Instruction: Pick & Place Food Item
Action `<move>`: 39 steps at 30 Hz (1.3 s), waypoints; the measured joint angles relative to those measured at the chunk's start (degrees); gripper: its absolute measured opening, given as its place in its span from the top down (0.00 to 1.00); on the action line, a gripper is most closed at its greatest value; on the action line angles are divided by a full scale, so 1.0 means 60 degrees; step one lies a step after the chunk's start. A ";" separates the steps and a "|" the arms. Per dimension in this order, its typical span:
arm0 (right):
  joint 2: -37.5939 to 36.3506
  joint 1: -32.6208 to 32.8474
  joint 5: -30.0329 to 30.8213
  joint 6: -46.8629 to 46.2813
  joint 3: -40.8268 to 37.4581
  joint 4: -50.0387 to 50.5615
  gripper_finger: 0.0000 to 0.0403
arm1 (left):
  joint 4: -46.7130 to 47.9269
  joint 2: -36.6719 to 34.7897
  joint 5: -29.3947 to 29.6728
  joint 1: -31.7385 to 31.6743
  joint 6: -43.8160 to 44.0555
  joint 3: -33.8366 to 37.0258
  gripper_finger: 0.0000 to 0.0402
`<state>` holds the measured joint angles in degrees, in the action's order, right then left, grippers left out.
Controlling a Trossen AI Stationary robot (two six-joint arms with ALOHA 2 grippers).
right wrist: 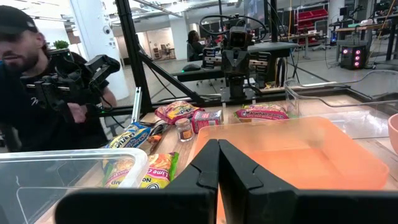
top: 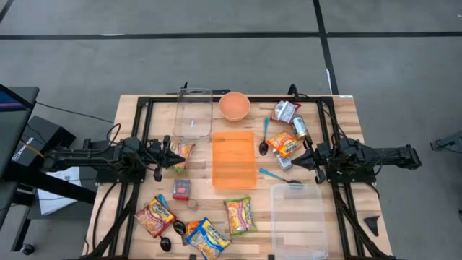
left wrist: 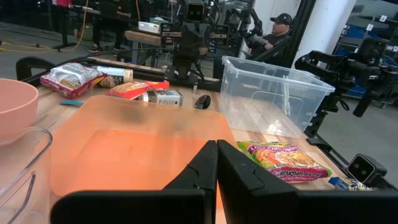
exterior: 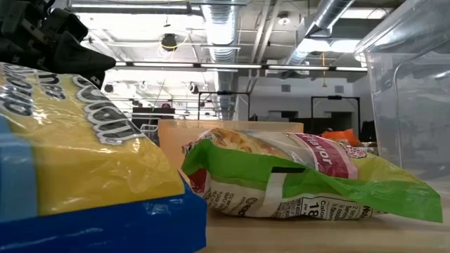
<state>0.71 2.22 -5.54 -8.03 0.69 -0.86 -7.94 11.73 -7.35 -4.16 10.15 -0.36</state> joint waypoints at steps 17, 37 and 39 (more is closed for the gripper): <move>0.0000 -0.0004 0.0015 0.0392 -0.0004 0.0004 1.00 | 0.0000 0.0001 0.0002 0.0001 0.0707 0.0003 0.99; 0.0000 -0.0004 0.0433 -0.1136 -0.0015 -0.2842 1.00 | -0.2082 0.0002 0.0004 0.0002 0.0496 0.0000 0.99; 0.0004 -0.0025 0.0472 -0.1105 -0.0015 -0.3058 1.00 | -0.2448 0.0002 0.0004 0.0004 0.0073 0.0000 0.99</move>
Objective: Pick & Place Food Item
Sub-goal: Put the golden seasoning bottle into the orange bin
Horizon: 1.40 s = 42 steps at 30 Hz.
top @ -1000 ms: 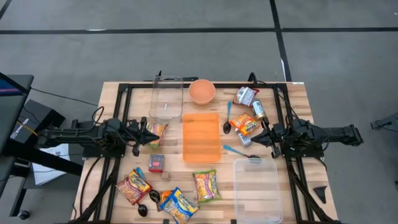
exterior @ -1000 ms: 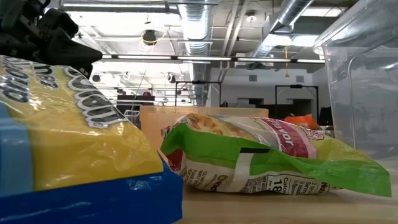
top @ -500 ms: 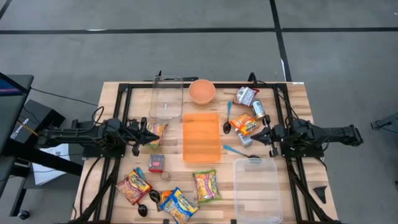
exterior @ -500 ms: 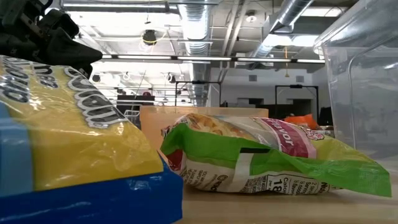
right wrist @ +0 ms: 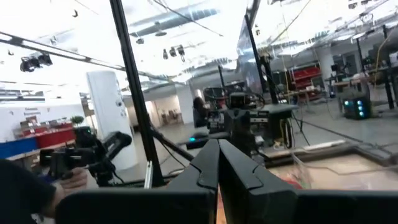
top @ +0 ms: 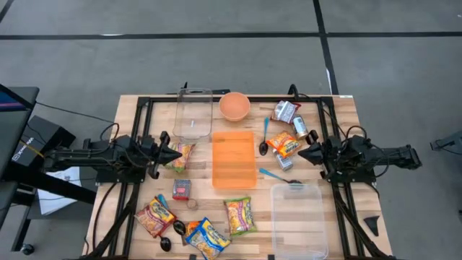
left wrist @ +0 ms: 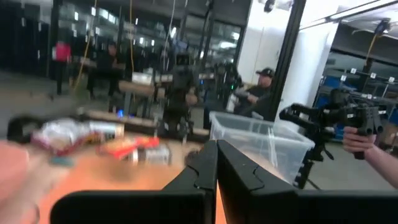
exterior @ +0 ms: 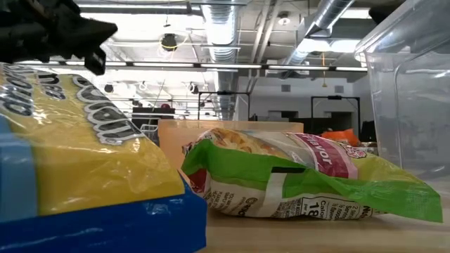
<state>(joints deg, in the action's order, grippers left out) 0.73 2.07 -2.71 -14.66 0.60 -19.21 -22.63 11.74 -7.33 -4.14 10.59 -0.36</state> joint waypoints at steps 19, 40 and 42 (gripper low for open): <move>0.0000 0.0325 -0.0115 0.1372 0.0011 -0.0905 0.99 | -0.2142 0.0063 0.2474 -0.0004 -0.4004 0.0004 0.69; 0.0022 0.0525 0.0264 0.3079 0.2405 0.1580 0.31 | -0.4257 0.0143 0.4099 -0.0002 -0.7201 -0.0196 0.42; 0.0099 0.0459 0.0526 0.3394 0.2730 0.1817 0.31 | -0.4216 0.0379 0.4142 0.0000 -0.7220 -0.0465 0.41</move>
<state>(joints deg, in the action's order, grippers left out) 1.32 4.82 0.45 5.70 16.98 -8.31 -47.93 14.01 17.52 -4.14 -32.73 -3.15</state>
